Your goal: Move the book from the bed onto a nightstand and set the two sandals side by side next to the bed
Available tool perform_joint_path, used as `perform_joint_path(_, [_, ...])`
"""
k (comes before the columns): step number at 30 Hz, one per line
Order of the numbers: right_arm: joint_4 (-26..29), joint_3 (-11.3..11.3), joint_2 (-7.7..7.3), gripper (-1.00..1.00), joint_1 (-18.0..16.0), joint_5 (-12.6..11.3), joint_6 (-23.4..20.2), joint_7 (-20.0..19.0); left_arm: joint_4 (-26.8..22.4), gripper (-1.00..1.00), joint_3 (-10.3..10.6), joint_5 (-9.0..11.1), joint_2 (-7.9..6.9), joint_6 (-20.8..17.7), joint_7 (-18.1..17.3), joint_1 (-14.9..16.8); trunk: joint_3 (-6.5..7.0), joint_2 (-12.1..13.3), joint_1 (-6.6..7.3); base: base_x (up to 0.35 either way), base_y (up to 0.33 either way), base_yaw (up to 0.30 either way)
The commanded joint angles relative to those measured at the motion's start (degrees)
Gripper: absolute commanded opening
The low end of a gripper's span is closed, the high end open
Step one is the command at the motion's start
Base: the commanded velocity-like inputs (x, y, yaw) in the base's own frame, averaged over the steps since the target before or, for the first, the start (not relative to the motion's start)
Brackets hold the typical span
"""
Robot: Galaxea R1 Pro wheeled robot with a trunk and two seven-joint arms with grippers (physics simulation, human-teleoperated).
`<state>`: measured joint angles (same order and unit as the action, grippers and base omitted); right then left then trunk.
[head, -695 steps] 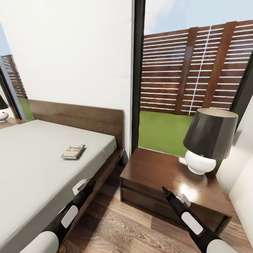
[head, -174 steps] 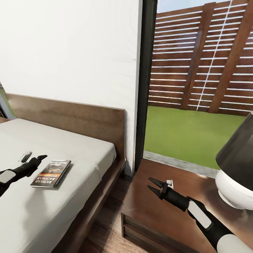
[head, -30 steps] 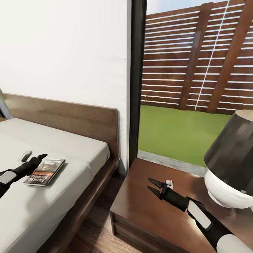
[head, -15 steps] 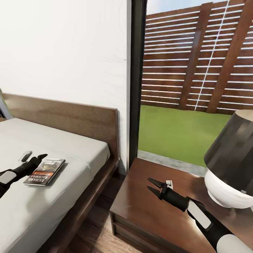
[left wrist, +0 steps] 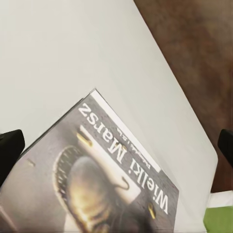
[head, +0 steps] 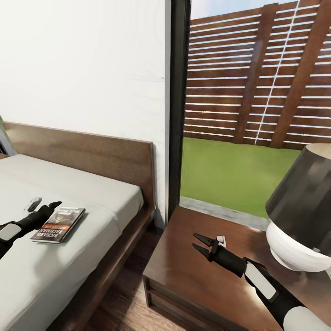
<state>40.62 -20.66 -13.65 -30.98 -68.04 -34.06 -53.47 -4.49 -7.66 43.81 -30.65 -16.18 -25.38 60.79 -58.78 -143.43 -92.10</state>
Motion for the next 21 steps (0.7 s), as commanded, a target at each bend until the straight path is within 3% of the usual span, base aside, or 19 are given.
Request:
perform_joint_path(1, [-0.02, -0.24, -0.06, 1.0, -0.05, -0.6, -0.39, 0.03, 0.0, 1.0, -0.43, 0.04, -0.01, -0.53, -0.11, 0.04, -0.05, -0.02, 0.02, -0.07, -0.081, 0.0])
perform_joint_path(21, [-0.02, -0.18, -0.06, 1.0, -0.05, -0.6, -0.39, 0.06, 0.0, 1.0, -0.43, -1.24, -0.02, -0.52, -0.63, -0.13, -0.05, -0.02, 0.02, -0.118, -0.116, 0.0])
